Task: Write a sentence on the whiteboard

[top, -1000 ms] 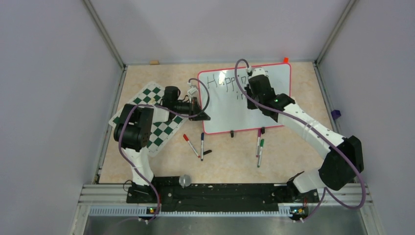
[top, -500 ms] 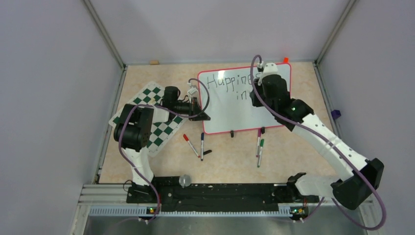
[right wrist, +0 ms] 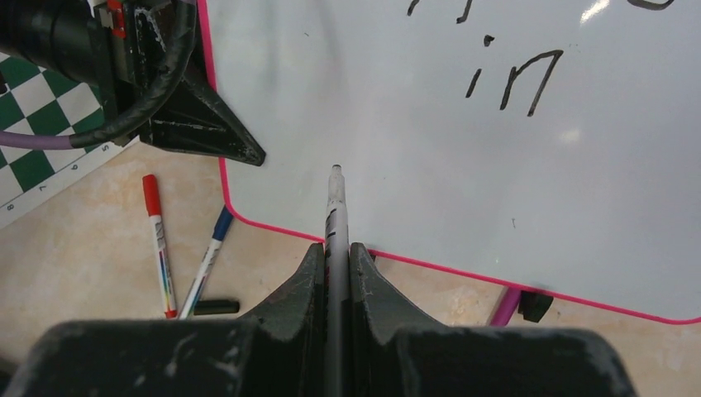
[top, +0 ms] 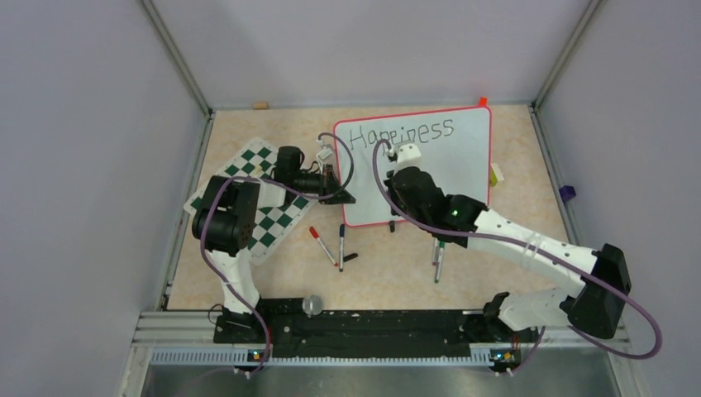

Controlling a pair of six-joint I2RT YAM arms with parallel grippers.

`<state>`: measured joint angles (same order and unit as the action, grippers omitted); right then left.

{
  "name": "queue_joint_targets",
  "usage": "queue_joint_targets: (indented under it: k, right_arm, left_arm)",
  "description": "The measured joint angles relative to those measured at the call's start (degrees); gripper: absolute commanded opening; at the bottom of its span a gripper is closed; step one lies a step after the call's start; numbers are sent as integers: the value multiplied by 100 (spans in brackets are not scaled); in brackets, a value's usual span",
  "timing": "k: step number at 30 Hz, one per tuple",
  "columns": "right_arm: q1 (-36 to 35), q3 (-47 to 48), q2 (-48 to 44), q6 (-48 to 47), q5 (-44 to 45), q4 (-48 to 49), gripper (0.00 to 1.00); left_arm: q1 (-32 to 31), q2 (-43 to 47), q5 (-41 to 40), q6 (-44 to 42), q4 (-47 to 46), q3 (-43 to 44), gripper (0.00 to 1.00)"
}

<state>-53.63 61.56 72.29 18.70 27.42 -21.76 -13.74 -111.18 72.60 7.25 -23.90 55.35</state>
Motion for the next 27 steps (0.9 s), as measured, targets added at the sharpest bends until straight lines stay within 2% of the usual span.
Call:
queue_joint_targets:
  k: [16, 24, 27]
  right_arm:
    - [-63, -142, -37, 31, 946, 422, 0]
    - [-221, 1399, 748, -50, 850, 33, 0]
    - [-413, 1421, 785, -20, 748, 59, 0]
  left_arm:
    - [15, -44, 20, 293, -404, -122, 0]
    - [15, -50, 20, 369, -505, -153, 0]
    - [15, -50, 17, 385, -529, -162, 0]
